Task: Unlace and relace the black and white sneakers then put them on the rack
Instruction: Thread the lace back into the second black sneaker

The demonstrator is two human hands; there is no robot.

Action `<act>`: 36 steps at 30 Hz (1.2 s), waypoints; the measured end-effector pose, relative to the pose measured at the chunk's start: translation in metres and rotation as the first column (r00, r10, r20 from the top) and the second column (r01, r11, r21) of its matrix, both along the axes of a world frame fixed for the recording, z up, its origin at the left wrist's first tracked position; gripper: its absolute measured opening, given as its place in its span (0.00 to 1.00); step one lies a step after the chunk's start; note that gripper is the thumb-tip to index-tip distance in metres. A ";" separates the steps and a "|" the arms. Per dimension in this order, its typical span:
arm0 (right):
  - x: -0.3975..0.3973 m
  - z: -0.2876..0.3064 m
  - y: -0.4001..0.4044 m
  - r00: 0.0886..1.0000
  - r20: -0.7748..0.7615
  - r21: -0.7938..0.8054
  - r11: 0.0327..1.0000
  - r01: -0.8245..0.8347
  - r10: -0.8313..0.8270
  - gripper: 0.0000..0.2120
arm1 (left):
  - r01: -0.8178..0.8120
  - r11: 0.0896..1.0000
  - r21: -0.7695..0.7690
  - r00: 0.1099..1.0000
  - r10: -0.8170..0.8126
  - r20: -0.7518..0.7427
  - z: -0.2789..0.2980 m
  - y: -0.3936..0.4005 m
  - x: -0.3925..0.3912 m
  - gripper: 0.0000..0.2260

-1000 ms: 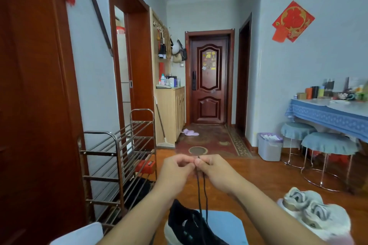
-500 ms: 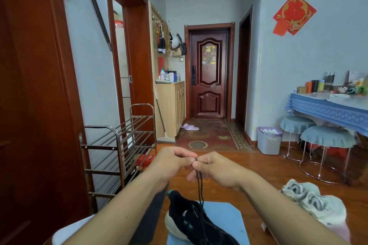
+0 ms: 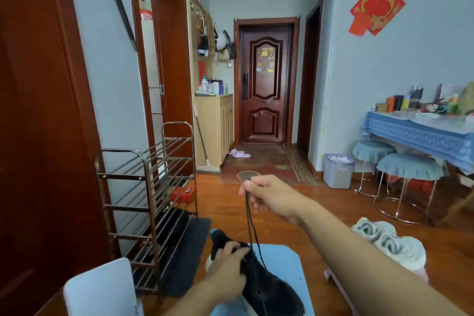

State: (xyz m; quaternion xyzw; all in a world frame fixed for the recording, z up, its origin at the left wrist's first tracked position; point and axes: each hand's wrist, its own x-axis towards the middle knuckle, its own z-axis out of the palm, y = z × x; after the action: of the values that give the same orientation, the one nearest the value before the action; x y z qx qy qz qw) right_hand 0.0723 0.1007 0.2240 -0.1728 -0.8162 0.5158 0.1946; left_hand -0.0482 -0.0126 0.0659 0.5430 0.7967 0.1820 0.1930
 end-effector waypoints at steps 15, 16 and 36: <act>-0.011 0.046 0.010 0.822 -0.520 -0.532 0.840 -0.101 -0.230 0.13 | -0.040 0.980 0.196 0.642 -0.126 0.756 0.058 0.004 -0.025 0.24; -0.014 0.051 0.012 0.813 -0.516 -0.554 0.829 -0.079 -0.268 0.13 | -0.079 0.969 0.236 0.592 -0.145 0.793 0.063 0.004 -0.021 0.20; -0.046 0.010 0.052 0.942 -0.223 -0.688 0.725 0.030 -0.251 0.08 | -0.062 0.968 0.244 0.916 -0.042 0.399 0.051 -0.006 -0.010 0.12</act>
State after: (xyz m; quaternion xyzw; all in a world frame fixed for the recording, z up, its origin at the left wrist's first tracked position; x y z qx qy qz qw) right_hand 0.0263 0.1525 0.2344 -0.2128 -0.5178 0.7801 0.2793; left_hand -0.0582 -0.0191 0.1167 0.5099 0.7135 0.3899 0.2809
